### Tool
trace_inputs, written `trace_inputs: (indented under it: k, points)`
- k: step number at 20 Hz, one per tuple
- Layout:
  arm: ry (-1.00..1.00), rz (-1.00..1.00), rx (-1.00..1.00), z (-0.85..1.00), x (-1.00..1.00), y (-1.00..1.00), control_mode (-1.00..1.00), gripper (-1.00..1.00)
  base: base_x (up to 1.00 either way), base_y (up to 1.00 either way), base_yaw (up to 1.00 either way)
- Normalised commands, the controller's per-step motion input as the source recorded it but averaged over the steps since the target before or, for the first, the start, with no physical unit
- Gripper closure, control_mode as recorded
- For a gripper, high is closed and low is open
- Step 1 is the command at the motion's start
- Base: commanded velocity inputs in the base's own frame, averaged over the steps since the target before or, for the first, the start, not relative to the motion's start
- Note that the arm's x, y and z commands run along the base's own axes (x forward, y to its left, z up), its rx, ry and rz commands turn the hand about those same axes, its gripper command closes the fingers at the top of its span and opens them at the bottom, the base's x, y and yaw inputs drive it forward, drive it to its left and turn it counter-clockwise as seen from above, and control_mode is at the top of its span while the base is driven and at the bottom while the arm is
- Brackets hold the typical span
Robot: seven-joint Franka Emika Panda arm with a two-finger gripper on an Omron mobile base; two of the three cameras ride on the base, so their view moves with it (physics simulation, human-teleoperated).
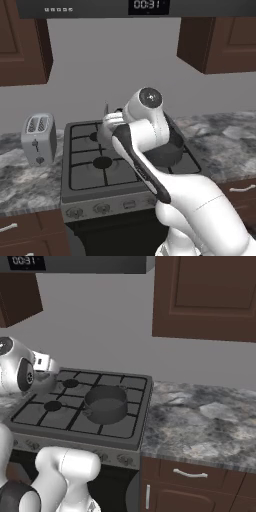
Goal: Pick the kettle from the counter and place it on a stove burner. Then turn the burner on.
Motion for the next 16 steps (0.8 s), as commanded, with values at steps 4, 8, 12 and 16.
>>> trace_inputs:
  k: [4, 8, 12, 16]
  points:
    - [0.11, 0.0, -0.1, -0.13, 0.03, 0.53, -1.0, 1.0, 0.0, 0.0, 0.0]
    - [0.17, 0.0, 0.0, -0.34, 0.17, 0.0, -1.0, 1.0, 0.0, 0.0, 0.0]
    - [0.2, 0.0, 0.0, -0.44, 0.31, 0.04, -1.0, 1.0, 0.0, 0.0, 0.0]
    - [0.06, 0.0, -0.03, -0.27, 0.32, 0.09, -1.0, 1.0, 0.0, 0.0, 0.0]
